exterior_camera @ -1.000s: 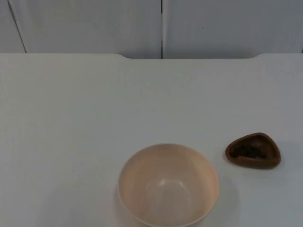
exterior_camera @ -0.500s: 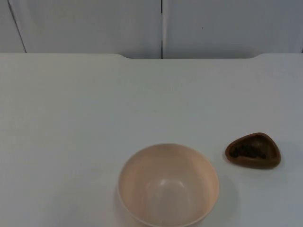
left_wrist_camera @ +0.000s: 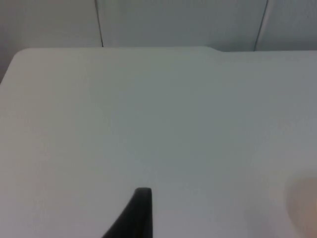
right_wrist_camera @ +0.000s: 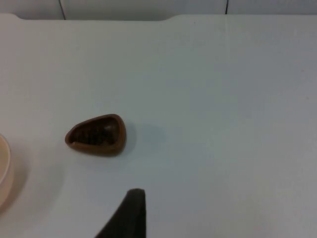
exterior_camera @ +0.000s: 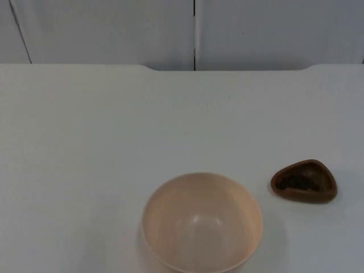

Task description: Pick up the bowl with the left hand and pour the coffee beans from the cup into the bowl with the right hand.

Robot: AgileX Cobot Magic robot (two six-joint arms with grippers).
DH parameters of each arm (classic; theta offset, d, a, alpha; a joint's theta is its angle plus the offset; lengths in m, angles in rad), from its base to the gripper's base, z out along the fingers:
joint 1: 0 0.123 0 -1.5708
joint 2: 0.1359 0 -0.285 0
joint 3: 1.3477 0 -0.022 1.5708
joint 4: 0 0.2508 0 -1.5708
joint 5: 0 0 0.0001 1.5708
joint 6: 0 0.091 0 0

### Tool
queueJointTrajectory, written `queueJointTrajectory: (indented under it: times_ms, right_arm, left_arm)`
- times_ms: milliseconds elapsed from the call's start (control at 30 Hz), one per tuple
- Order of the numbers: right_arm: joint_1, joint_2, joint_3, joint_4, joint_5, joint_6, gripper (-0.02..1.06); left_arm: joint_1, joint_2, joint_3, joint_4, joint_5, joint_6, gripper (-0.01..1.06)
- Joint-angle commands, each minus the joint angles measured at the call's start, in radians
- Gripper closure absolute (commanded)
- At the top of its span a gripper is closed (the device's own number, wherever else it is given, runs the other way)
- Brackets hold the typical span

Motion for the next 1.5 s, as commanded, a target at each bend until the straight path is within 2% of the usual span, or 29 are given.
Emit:
queueJointTrajectory:
  times_ms: [0, 267, 700, 967, 1100, 1467]
  right_arm:
    - [-0.007, -0.003, 0.001, -0.002, -0.005, -0.003, -0.01]
    - [-0.007, -0.003, 0.001, -0.002, -0.005, -0.003, -0.01]
    - [-0.007, -0.003, 0.001, -0.002, -0.005, -0.003, -0.01]
    - [-0.007, -0.003, 0.001, -0.002, -0.005, -0.003, -0.01]
    - [-0.007, -0.003, 0.001, -0.002, -0.005, -0.003, -0.01]
    - [-0.007, -0.003, 0.001, -0.002, -0.005, -0.003, -0.01]
  left_arm:
    - [-0.001, 0.007, -0.012, -0.016, -0.01, -0.011, 0.0]
    - [-0.001, 0.04, -0.013, -0.067, -0.007, -0.014, 0.0]
    - [-0.001, 0.212, -0.013, -0.211, -0.01, -0.011, 0.0]
    - [-0.001, 0.295, -0.054, -0.239, -0.05, 0.023, 0.0]
    - [-0.001, 0.361, -0.096, -0.26, -0.05, 0.066, 0.0]
    - [-0.001, 0.468, -0.105, -0.418, -0.051, 0.189, 0.04]
